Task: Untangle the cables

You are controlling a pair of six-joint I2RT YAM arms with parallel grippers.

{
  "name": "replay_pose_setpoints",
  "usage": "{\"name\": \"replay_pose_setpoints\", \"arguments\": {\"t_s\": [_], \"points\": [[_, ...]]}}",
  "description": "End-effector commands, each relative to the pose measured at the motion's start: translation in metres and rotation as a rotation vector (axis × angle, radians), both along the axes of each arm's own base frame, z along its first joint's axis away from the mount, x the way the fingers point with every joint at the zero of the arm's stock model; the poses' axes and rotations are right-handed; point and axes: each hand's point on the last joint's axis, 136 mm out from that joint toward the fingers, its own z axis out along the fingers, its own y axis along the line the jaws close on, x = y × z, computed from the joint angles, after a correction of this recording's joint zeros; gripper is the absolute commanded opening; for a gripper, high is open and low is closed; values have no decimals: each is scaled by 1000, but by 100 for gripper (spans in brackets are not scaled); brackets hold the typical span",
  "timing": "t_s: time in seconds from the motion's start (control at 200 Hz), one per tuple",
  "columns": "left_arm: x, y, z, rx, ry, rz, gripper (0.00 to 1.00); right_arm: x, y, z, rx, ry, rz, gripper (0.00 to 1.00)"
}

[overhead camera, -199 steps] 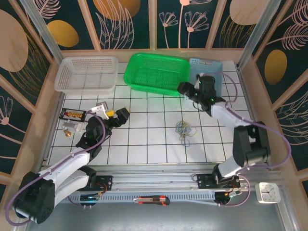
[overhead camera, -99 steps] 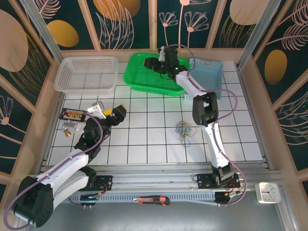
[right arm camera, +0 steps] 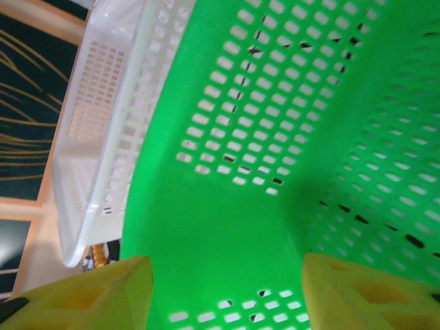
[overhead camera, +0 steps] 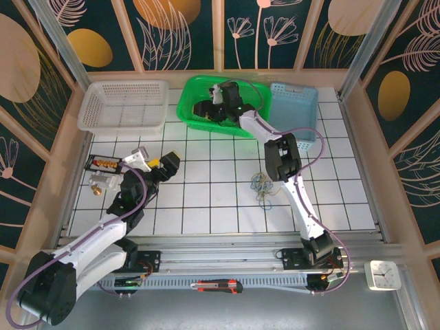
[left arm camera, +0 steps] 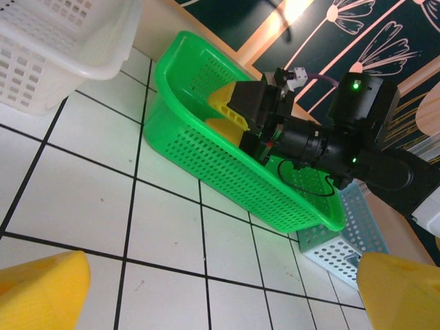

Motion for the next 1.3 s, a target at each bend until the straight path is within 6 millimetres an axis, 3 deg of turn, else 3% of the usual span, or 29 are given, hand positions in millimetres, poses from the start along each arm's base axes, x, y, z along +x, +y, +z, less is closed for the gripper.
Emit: {"name": "replay_pose_setpoints", "arguments": {"t_s": [0.0,0.27,0.395,0.575,0.686,0.771,0.936,1.066,1.081,1.116,1.296], "points": [[-1,1,1,-35,-8,12,99,-19,12,6,17,-10,107,59],[-2,2,-3,-48,4,17,99,-50,29,1,22,12,230,59],[-3,3,-3,-51,3,24,99,-57,28,0,17,18,256,58],[-3,3,-4,-55,5,24,99,-84,48,6,21,15,326,58],[-3,2,-4,-56,7,21,99,-86,52,22,28,-19,330,60],[-2,2,-3,-57,4,17,99,-79,47,51,43,-72,302,63],[-2,-2,3,-56,-9,0,99,-70,25,122,74,-197,242,68],[-1,-6,13,-47,-27,-25,99,-85,7,155,63,-255,196,69],[0,-7,14,-45,-30,-30,99,-76,-8,158,59,-261,161,69],[0,-9,18,-42,-36,-41,99,-76,-21,164,54,-268,128,69],[7,-25,37,-16,-49,-107,99,-91,-101,173,66,-248,-82,71]]}}
